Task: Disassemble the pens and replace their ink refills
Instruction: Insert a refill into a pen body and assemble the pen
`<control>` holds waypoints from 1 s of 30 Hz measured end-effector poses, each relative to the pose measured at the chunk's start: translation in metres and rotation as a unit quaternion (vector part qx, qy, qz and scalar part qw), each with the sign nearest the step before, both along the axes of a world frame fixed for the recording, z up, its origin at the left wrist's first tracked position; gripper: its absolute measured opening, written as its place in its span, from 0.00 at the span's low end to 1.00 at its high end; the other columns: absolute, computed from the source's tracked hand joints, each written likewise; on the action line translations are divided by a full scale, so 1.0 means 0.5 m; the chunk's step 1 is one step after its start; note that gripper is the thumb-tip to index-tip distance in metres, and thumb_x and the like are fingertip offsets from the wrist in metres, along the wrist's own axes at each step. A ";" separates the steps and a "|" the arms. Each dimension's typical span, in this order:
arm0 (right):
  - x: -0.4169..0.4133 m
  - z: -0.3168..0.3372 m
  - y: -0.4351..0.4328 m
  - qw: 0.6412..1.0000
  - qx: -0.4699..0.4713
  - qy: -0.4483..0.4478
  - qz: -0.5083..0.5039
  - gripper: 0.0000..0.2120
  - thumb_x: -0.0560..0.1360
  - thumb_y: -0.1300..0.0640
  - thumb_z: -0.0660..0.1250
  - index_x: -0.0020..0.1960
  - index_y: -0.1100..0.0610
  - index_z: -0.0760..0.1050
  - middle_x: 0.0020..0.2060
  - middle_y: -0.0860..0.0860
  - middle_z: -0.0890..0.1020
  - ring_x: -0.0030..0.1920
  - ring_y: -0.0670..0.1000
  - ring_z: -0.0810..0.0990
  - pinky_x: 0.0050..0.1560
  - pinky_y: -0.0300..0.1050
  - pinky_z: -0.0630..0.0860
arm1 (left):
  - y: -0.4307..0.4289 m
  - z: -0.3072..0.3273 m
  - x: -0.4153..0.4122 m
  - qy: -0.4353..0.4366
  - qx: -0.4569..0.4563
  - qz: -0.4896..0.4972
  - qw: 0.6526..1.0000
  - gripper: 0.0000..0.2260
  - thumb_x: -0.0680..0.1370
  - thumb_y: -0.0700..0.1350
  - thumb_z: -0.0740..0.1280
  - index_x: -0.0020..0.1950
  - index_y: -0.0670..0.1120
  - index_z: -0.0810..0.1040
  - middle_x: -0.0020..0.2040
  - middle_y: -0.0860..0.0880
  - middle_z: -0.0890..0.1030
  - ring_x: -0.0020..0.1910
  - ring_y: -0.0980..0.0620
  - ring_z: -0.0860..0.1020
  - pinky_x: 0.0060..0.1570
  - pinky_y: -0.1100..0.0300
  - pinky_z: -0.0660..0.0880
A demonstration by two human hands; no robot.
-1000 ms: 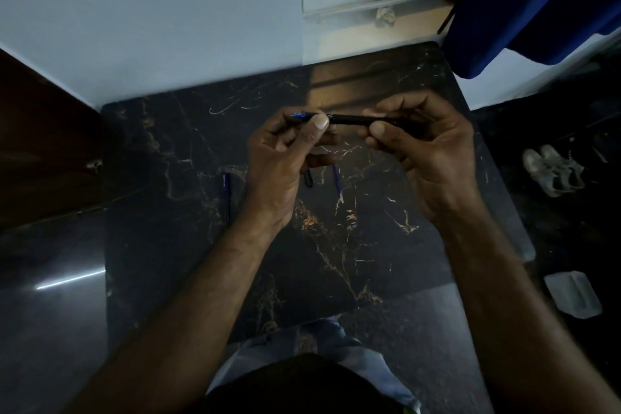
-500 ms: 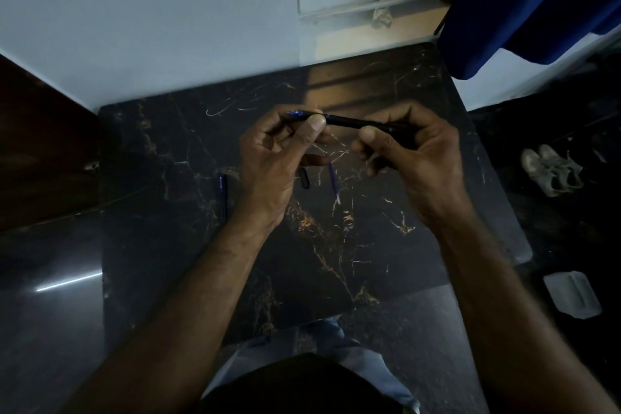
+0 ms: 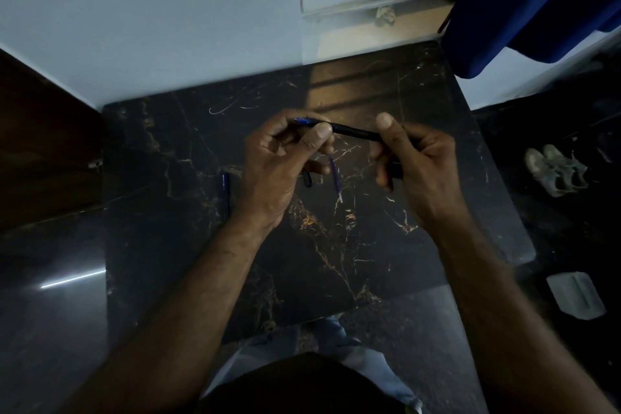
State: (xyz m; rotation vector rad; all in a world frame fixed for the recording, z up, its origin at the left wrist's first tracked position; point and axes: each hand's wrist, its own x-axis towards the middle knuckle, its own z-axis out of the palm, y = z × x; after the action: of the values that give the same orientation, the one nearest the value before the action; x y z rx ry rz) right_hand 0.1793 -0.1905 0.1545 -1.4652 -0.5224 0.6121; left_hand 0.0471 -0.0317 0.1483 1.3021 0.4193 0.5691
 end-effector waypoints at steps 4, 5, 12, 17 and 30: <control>-0.003 0.008 -0.004 0.998 0.028 0.015 0.049 0.14 0.80 0.51 0.73 0.57 0.61 0.80 0.37 0.56 0.85 0.34 0.58 0.81 0.31 0.46 0.78 | 0.002 0.000 -0.002 0.007 0.009 0.011 1.000 0.04 0.83 0.36 0.71 0.56 0.42 0.83 0.44 0.48 0.87 0.43 0.51 0.86 0.36 0.56 0.85; -0.003 0.008 -0.004 0.998 0.035 0.011 0.050 0.14 0.79 0.55 0.75 0.59 0.63 0.79 0.39 0.57 0.85 0.35 0.60 0.82 0.32 0.47 0.79 | 0.003 -0.002 -0.003 0.010 0.012 0.013 1.000 0.04 0.83 0.36 0.71 0.57 0.42 0.83 0.44 0.48 0.87 0.43 0.50 0.86 0.36 0.56 0.85; -0.011 0.003 0.005 1.000 0.022 0.014 0.016 0.14 0.80 0.53 0.72 0.45 0.65 0.81 0.33 0.56 0.83 0.30 0.54 0.79 0.29 0.45 0.77 | 0.009 -0.004 -0.008 0.012 0.013 0.003 1.000 0.01 0.83 0.38 0.72 0.55 0.42 0.83 0.43 0.49 0.86 0.42 0.51 0.85 0.36 0.58 0.83; -0.014 0.007 0.009 0.997 0.062 0.012 0.037 0.08 0.78 0.57 0.75 0.56 0.56 0.85 0.41 0.59 0.86 0.38 0.55 0.83 0.33 0.46 0.79 | 0.014 -0.001 -0.009 0.012 0.006 -0.002 1.000 0.03 0.83 0.37 0.72 0.55 0.42 0.84 0.44 0.49 0.87 0.42 0.52 0.85 0.35 0.59 0.83; -0.026 0.017 0.038 0.967 0.037 0.250 -0.034 0.12 0.78 0.55 0.72 0.41 0.63 0.80 0.23 0.49 0.75 0.22 0.46 0.71 0.20 0.37 0.64 | 0.068 0.024 0.027 -0.014 0.165 -0.102 0.981 0.08 0.82 0.34 0.73 0.60 0.41 0.83 0.45 0.50 0.88 0.42 0.50 0.86 0.37 0.57 0.84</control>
State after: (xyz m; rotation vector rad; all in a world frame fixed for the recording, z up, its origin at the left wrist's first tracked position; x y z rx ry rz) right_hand 0.1662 -0.1716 0.1628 -1.1934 -0.0974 0.8652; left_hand 0.0607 0.0024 0.1604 1.6305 0.1675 0.4971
